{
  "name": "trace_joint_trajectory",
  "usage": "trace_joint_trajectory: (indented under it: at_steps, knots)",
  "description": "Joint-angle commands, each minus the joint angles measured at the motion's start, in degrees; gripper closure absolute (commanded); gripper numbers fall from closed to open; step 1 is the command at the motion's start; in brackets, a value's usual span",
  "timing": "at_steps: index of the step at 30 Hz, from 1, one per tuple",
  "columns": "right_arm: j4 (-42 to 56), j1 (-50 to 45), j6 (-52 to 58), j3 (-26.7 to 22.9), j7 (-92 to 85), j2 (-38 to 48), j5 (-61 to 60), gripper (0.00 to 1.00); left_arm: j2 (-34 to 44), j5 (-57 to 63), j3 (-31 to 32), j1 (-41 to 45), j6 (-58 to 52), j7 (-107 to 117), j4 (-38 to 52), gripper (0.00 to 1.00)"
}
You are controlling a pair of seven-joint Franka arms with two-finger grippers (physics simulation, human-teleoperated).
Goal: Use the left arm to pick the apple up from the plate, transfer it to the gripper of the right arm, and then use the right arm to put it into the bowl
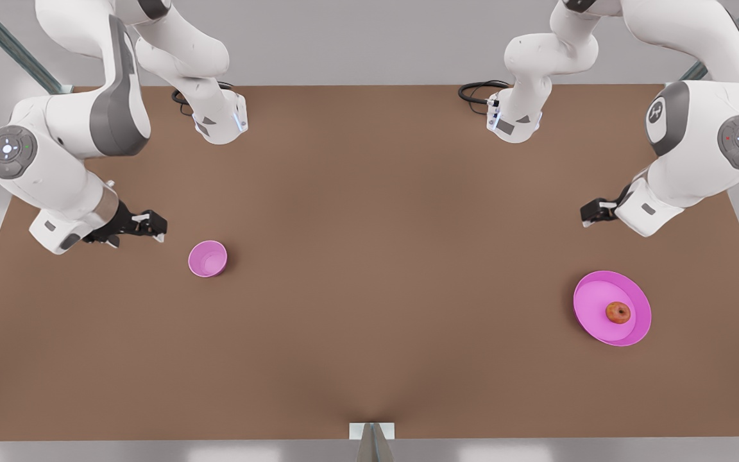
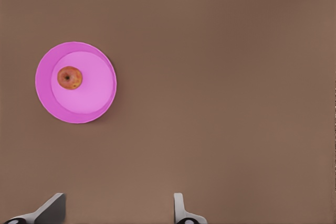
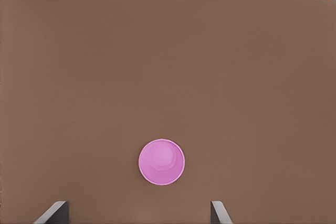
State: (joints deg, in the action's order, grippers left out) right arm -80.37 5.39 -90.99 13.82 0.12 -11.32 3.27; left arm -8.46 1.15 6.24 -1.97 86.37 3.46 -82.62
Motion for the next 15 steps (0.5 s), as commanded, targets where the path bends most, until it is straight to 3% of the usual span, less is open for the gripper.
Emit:
trace_joint_trajectory:
  at_steps: [1, 3, 4, 5, 9, 15]
  knots:
    - [0.22, -0.03, -1.47, 0.33, 0.58, 0.07, 0.07, 0.00, -0.06, -0.44, 0.00, -0.06, 3.89, 1.03, 0.01, 0.00]
    - [0.22, -2.22, -1.21, -2.03, 0.67, 0.50, 0.42, 0.00, -1.91, -0.53, -0.27, -0.49, 9.95, 1.38, -2.80, 0.00]
    - [0.22, -8.28, -1.12, -9.15, 0.67, 0.86, 0.42, 0.00, -3.49, -0.53, -2.19, -1.28, 15.13, 1.38, -5.52, 0.00]
    - [0.22, -9.26, -1.12, -10.21, 0.67, 0.86, 0.42, 0.00, -5.86, -0.53, -4.39, -1.72, 21.28, 1.38, -7.64, 0.00]
    - [0.22, -8.91, -1.21, -10.13, 1.72, 0.68, 0.16, 0.00, -15.35, -0.79, -5.63, -6.65, 33.94, 1.11, -8.17, 0.00]
    - [0.22, -8.73, -1.21, -10.21, 1.99, 0.59, 0.07, 0.00, -23.35, -5.53, -6.68, -9.99, 42.30, 1.03, -7.90, 0.00]
